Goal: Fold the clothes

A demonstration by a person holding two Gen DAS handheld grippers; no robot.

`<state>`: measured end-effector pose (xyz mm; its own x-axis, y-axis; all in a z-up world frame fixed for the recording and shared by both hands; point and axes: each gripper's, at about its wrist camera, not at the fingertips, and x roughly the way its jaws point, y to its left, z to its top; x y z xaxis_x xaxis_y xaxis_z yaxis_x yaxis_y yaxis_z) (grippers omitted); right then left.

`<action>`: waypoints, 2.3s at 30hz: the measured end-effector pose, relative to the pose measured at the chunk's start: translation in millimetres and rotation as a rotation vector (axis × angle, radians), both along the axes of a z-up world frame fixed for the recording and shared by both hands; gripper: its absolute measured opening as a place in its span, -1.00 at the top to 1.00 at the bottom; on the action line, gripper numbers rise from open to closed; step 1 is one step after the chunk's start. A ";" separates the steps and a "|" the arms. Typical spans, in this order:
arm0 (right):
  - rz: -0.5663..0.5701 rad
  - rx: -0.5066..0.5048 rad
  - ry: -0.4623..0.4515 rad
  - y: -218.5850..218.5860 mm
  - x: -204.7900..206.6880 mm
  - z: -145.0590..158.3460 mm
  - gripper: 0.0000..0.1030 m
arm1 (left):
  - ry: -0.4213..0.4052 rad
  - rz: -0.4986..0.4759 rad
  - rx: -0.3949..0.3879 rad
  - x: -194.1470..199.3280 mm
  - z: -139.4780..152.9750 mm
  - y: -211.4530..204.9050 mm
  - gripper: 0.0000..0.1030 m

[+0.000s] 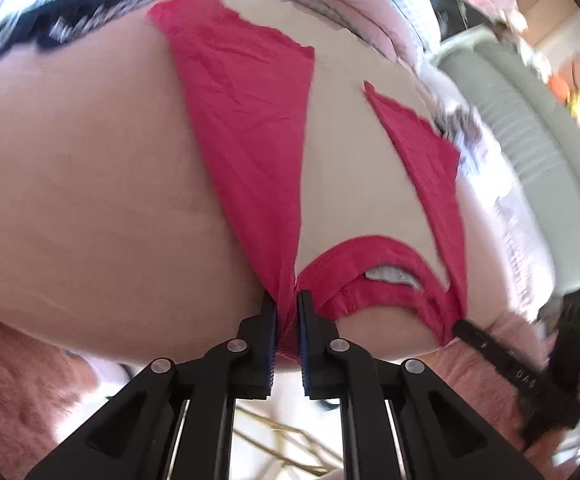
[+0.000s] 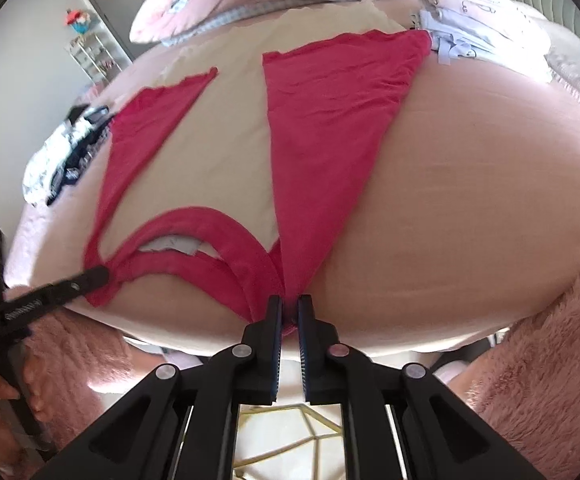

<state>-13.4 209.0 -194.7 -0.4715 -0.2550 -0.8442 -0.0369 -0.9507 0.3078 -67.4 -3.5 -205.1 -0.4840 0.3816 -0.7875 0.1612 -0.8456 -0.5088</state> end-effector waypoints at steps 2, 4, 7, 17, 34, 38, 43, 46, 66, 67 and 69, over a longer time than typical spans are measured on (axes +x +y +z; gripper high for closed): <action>-0.031 -0.066 0.031 8.1 0.9 3.7 0.70 | -0.009 0.031 0.072 0.7 -3.4 -7.8 0.79; -0.057 -0.112 0.053 13.4 -0.2 6.3 0.29 | -0.021 0.034 0.092 -1.3 -4.5 -9.2 0.78; -0.070 -0.105 0.064 14.4 -0.8 11.0 0.27 | -0.041 0.005 0.034 -0.6 5.4 -4.2 0.75; -0.010 0.025 0.142 33.5 -61.6 64.5 0.27 | 0.130 -0.164 -0.165 -62.5 73.8 5.9 0.66; -0.158 0.097 -0.048 105.8 -376.1 41.5 0.27 | -0.003 -0.127 -0.201 -383.4 35.9 -46.4 0.55; -0.189 0.106 -0.131 130.2 -409.6 55.6 0.27 | -0.013 0.010 -0.265 -424.7 52.8 -91.5 0.55; -0.187 0.183 -0.119 140.3 -468.8 59.8 0.27 | -0.032 0.033 -0.261 -491.3 51.2 -126.6 0.55; -0.196 0.199 -0.111 141.4 -505.5 53.5 0.27 | -0.040 -0.010 -0.236 -516.5 43.0 -122.2 0.55; -0.377 0.303 -0.121 189.5 -611.4 1.8 0.27 | 0.012 0.140 -0.417 -616.5 19.6 -202.3 0.55; -0.360 0.303 -0.127 187.8 -613.5 -0.6 0.27 | 0.014 0.100 -0.412 -625.1 16.2 -196.0 0.55; -0.304 0.312 -0.133 179.8 -617.4 -4.7 0.27 | -0.006 0.046 -0.436 -630.5 7.1 -184.7 0.55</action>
<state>-630.8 388.8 -199.4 -0.3677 0.1539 -0.9171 -0.3481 -0.9373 -0.0177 -697.8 -188.2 -198.0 -0.4877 -0.0086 -0.8730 0.2056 -0.9730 -0.1052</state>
